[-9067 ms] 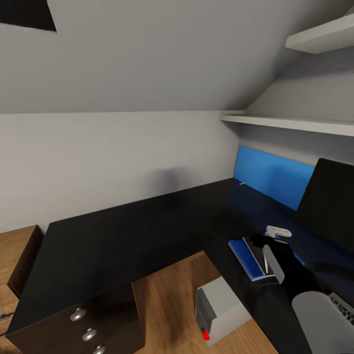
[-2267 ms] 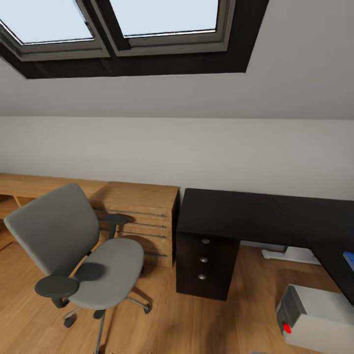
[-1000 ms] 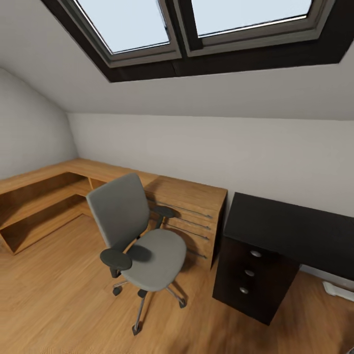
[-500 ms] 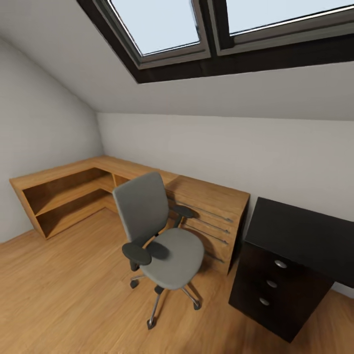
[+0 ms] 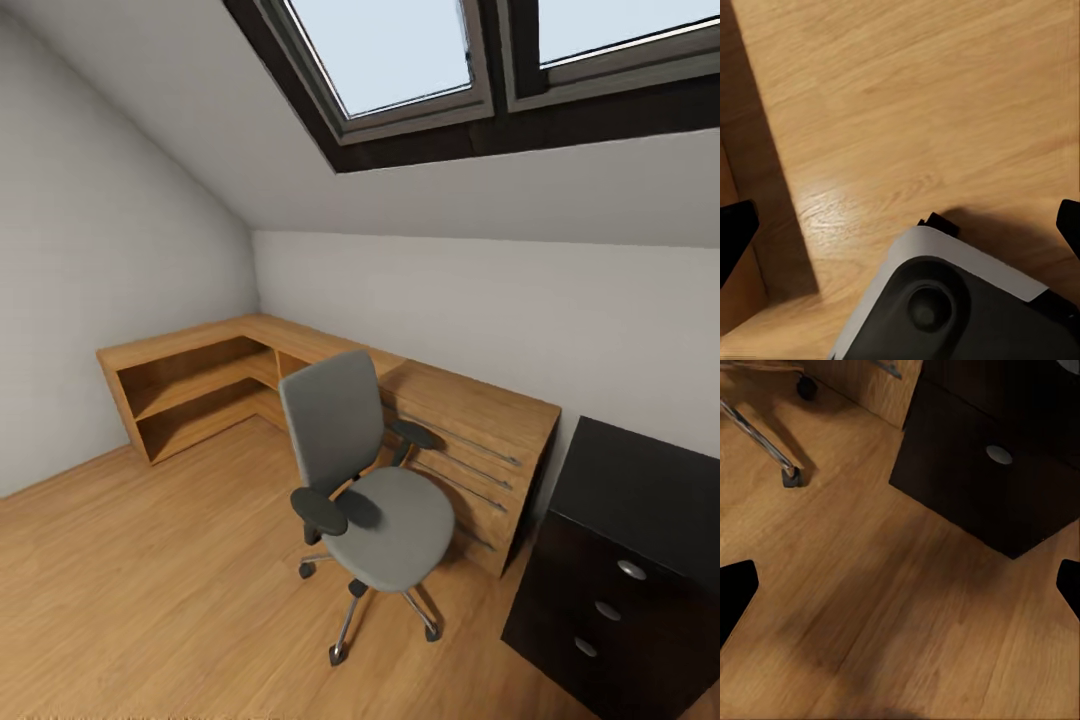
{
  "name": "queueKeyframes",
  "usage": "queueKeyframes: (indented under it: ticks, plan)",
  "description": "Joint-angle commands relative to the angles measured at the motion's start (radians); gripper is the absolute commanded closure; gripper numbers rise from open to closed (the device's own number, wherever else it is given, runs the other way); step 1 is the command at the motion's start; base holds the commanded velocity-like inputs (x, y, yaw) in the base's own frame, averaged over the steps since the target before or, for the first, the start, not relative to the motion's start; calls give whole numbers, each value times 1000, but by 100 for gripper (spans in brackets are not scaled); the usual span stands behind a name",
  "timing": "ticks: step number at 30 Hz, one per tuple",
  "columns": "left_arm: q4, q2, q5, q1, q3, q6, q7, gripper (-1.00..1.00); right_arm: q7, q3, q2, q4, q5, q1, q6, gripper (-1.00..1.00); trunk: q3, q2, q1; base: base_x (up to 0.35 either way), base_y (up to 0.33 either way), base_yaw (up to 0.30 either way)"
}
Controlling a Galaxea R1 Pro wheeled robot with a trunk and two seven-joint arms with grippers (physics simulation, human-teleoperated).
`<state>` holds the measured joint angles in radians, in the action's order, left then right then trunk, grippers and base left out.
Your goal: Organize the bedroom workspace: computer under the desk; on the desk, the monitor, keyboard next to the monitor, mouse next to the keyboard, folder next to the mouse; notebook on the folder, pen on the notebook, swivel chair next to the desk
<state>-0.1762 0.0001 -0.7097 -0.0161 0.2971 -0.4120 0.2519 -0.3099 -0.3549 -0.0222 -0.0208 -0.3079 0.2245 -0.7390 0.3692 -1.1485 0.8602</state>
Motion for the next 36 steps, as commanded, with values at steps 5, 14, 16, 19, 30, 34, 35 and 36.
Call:
queueKeyframes:
  ticks: [5, 14, 16, 19, 30, 34, 35, 36]
  plan:
    - [1, 0, -3, -1, 14, -1, 7, -100, -5, -9, 1, -2, -4, 1, -2, -100, 1, -1, 0, 133, 127, 286]
    - [1, 0, -5, -1, 16, 3, 7, -100, -5, -9, 2, -2, -4, 1, -1, -100, 1, -1, 0, 115, 266, 285]
    - [1, -1, -5, -1, 16, 4, 7, -100, -5, -10, 2, -2, -4, 1, -1, -100, 1, -1, 0, 33, 295, 285]
    - [1, -1, -5, -1, 17, 3, 7, -100, -5, -10, 3, -2, -4, 1, 1, -100, 1, -1, 0, 10, 122, 285]
    - [1, -2, -5, -1, 17, 6, 7, -100, -5, -10, 4, -2, -3, 1, 2, -100, 1, -1, 0, 1, 15, 286]
    - [1, -2, -5, -1, 17, 7, 7, -100, -5, -10, 4, -2, -3, 1, 4, -100, 1, -1, 0, 0, 2, 286]
    - [1, -2, -5, -1, 17, 7, 7, -100, -5, -10, 4, -2, -3, 1, 4, -100, 1, -1, 0, 0, 1, 286]
    - [2, -2, -5, -1, 17, 8, 7, -100, -5, -10, 4, -2, -3, 1, 4, -100, 1, -1, 0, 0, 1, 286]
